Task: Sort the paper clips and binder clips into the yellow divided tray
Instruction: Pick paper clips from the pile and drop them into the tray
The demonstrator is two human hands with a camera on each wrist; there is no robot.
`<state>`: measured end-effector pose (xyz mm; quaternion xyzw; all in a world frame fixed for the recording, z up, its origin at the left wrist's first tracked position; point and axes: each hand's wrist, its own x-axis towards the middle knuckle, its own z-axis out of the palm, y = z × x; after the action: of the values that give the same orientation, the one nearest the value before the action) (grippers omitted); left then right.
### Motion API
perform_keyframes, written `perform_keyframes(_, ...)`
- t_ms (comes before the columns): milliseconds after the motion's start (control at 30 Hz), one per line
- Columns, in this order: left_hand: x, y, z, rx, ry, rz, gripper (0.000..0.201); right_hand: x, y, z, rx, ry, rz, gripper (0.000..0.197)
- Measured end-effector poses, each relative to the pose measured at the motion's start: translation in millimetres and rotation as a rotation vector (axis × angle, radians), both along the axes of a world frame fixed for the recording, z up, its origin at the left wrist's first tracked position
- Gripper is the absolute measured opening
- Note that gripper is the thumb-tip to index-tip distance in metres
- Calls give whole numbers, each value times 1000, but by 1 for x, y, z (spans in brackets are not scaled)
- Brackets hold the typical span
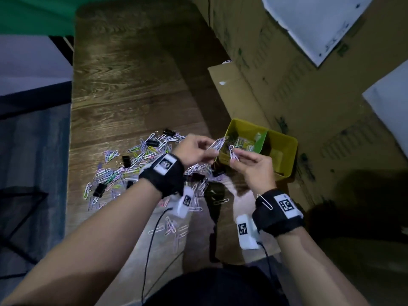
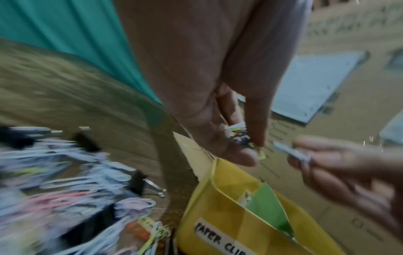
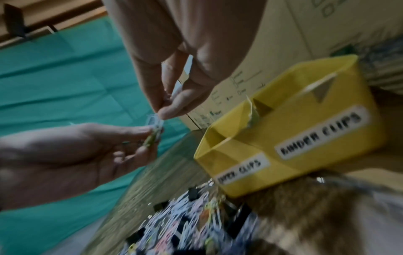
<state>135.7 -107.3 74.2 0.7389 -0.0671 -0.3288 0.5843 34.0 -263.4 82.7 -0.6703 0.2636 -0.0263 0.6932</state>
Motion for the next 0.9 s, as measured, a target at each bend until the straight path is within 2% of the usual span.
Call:
perform_keyframes(133,28,-61,-14,222,-144,-23,10,36,-28,5,-93,19,-24,32)
perform_keyframes(267,38,-85,-21,377,-103,-106,20,71,-50,-13,-267,98,-7,29)
perform_keyframes(333,41,-84,-16,384,-143,-131,24,82,-53,-22,-374,154,38,29)
perform_keyframes(433,34,-64,-9,214,-74,-9,21,90,-56,-29,-503,222,168,30)
perform_keyframes(500,19,-41,-11,179,-71,5,16,91,-56,-32,-556,269,273,32)
perform_keyframes(600,-17,-10,-32,343,-283,-213,21,87,-55,-35,-649,295,388,31)
perform_keyframes(667,-48,-5,-45,441,-468,-511,31,82,-49,-32,-606,195,393,27)
perform_keyframes(733,-77,-10,-61,541,-625,-819,44,72,-37,-26,-465,109,422,23)
perform_keyframes(767,-90,-11,-68,613,-690,-926,48,66,-31,-24,-445,86,463,20)
perform_keyframes(833,-107,-7,-87,757,-749,-1036,54,53,-22,-24,-510,48,546,17)
perform_keyframes(900,-118,8,-108,833,-758,-1040,55,42,-17,-31,-659,-23,624,15)
